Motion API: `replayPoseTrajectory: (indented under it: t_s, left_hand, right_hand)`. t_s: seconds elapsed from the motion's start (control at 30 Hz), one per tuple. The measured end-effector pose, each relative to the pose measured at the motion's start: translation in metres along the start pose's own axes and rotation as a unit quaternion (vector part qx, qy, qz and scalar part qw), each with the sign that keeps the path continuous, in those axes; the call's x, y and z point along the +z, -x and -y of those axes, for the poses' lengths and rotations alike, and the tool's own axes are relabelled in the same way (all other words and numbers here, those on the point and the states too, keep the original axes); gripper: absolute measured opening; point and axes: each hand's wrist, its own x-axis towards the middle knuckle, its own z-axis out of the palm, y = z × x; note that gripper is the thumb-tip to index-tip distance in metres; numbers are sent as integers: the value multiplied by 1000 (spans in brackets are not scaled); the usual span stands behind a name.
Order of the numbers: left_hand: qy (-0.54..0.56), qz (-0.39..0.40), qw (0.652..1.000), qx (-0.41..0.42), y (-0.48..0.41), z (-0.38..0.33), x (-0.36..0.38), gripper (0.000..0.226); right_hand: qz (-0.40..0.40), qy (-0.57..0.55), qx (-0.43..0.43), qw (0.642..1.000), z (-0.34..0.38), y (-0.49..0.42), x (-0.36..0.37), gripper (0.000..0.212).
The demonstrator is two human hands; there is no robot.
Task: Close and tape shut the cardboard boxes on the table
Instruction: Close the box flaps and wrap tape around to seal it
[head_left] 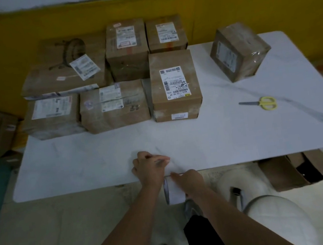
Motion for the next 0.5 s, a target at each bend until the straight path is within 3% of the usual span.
replayPoseTrajectory:
  t_s: [0.03, 0.13, 0.17, 0.3, 0.5]
  left_hand:
    - [4, -14, 1000, 0, 1, 2, 3, 18]
    - [49, -25, 998, -45, -4, 4, 2, 73]
    - [49, -18, 997, -56, -7, 1, -1, 80]
    - [-20, 24, 998, -50, -18, -3, -9, 61]
    - [-129, 80, 988, -31, -25, -13, -22, 50]
  right_hand:
    - [-8, 25, -11, 1000, 1, 2, -1, 52]
    - [-53, 116, -35, 991, 4, 7, -4, 49]
    - [-73, 161, -43, 983, 9, 9, -7, 48]
    - [-104, 310, -96, 940, 30, -1, -23, 48]
    - [-62, 245, -36, 967, 33, -21, -41, 46]
